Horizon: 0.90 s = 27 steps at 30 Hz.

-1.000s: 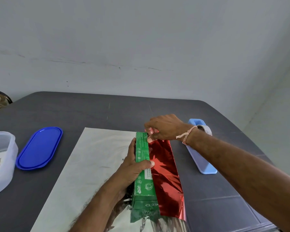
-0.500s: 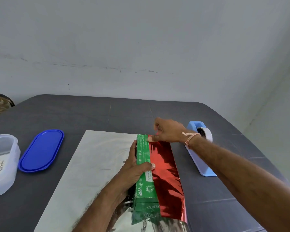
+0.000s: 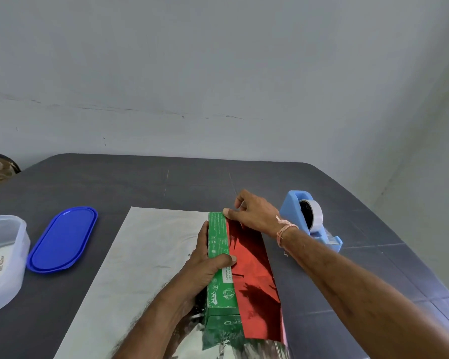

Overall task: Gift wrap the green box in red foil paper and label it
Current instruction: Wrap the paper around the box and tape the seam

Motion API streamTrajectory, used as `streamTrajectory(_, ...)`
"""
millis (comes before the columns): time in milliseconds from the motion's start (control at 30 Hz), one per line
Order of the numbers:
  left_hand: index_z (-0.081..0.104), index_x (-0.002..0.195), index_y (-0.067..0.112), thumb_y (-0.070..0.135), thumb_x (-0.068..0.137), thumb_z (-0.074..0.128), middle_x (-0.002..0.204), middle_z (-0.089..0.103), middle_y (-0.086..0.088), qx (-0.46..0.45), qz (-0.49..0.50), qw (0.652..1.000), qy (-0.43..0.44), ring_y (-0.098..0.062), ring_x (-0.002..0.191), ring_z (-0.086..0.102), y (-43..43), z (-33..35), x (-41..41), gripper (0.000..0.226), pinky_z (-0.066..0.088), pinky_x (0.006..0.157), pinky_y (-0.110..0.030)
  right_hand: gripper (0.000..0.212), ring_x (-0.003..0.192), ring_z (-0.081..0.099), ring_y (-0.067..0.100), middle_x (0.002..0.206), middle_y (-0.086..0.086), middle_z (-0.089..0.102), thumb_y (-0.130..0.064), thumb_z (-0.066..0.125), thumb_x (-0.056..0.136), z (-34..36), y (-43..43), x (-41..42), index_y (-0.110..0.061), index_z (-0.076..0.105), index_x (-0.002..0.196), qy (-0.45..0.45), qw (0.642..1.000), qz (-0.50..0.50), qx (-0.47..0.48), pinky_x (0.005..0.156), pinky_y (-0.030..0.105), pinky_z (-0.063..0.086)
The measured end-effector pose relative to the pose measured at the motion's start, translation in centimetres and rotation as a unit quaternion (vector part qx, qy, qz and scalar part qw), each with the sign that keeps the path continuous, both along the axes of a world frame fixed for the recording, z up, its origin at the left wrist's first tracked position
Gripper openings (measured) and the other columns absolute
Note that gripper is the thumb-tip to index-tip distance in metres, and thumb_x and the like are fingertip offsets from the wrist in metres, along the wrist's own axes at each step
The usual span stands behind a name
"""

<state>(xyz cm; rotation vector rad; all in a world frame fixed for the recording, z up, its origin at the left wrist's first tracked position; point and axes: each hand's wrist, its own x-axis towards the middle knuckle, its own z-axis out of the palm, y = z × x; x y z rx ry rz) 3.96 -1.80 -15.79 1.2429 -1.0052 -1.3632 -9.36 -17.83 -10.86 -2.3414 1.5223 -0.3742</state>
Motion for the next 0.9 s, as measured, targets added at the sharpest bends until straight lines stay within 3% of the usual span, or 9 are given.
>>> streamTrajectory(133,0.017,0.153,0.053,0.007,0.090,0.072,0.120,0.070,0.005,0.001,-0.001,1.000,-0.005,-0.022,0.095,0.076,-0.1,-0.1,0.1,0.096,0.061,0.075,-0.038,0.046,0.086,0.067,0.014,0.091,-0.007,0.069,-0.071,0.062,0.084,-0.1,0.6,0.2,-0.029,0.051,0.099,-0.014,1.000,-0.017,-0.009,0.083,0.044,0.059)
streamTrajectory(300,0.014,0.151,0.057,0.021,0.079,0.079,0.130,0.065,0.000,0.009,-0.008,1.000,-0.008,-0.025,0.096,0.076,-0.2,0.0,0.2,0.104,0.061,0.076,-0.039,0.082,0.111,0.057,0.020,0.118,-0.004,0.057,-0.091,0.060,0.058,0.1,1.9,0.6,-0.033,0.045,0.113,0.004,1.000,-0.004,-0.029,0.094,0.050,0.051)
streamTrajectory(367,0.014,0.150,0.059,0.027,0.071,0.078,0.132,0.063,-0.002,0.009,-0.009,1.000,-0.016,-0.028,0.097,0.075,-0.2,0.0,0.2,0.107,0.061,0.077,-0.041,0.085,0.120,0.052,0.023,0.127,-0.002,0.054,-0.089,0.064,0.061,0.2,2.1,0.6,-0.032,0.044,0.121,0.012,1.000,-0.007,-0.027,0.099,0.051,0.045)
streamTrajectory(567,0.013,0.151,0.058,0.028,0.069,0.080,0.133,0.062,-0.003,0.005,-0.010,1.000,-0.016,-0.029,0.103,0.072,-0.1,0.0,0.2,0.110,0.060,0.079,-0.040,0.077,0.128,0.047,0.027,0.136,0.002,0.051,-0.074,0.067,0.077,0.6,2.9,0.0,-0.029,0.045,0.134,-0.009,0.998,-0.054,-0.039,0.102,0.050,0.042)
streamTrajectory(667,0.016,0.152,0.054,0.027,0.070,0.080,0.127,0.067,-0.002,-0.003,-0.014,1.000,-0.009,-0.028,0.102,0.073,-0.1,0.1,0.4,0.107,0.060,0.080,-0.040,0.066,0.122,0.052,0.024,0.132,0.002,0.054,-0.062,0.072,0.081,0.4,3.8,-1.1,-0.025,0.050,0.131,-0.112,0.992,-0.050,-0.034,0.100,0.046,0.049)
streamTrajectory(767,0.025,0.150,0.046,0.021,0.069,0.078,0.109,0.076,0.003,-0.014,-0.003,1.000,0.002,-0.026,0.095,0.076,-0.3,0.0,0.2,0.100,0.059,0.074,-0.038,0.051,0.105,0.061,0.016,0.124,0.000,0.059,-0.047,0.076,0.086,1.1,5.2,-3.8,-0.020,0.058,0.126,-0.232,0.969,-0.068,-0.045,0.089,0.032,0.054)
streamTrajectory(833,0.028,0.149,0.040,0.019,0.066,0.078,0.106,0.076,0.002,-0.018,0.005,1.000,0.003,-0.024,0.090,0.076,-0.4,-0.1,0.1,0.099,0.059,0.072,-0.038,0.042,0.096,0.063,0.014,0.118,-0.003,0.062,-0.040,0.077,0.088,1.5,6.3,-6.3,-0.018,0.064,0.122,-0.274,0.952,-0.103,-0.091,0.083,0.028,0.053)
streamTrajectory(900,0.030,0.147,0.039,0.019,0.065,0.078,0.109,0.073,-0.003,-0.021,0.006,1.000,0.004,-0.024,0.087,0.076,-0.5,-0.1,0.0,0.098,0.059,0.073,-0.040,0.033,0.095,0.064,0.016,0.112,-0.005,0.063,-0.036,0.076,0.088,1.6,7.0,-9.5,-0.018,0.068,0.115,-0.276,0.936,-0.161,-0.145,0.085,0.033,0.053)
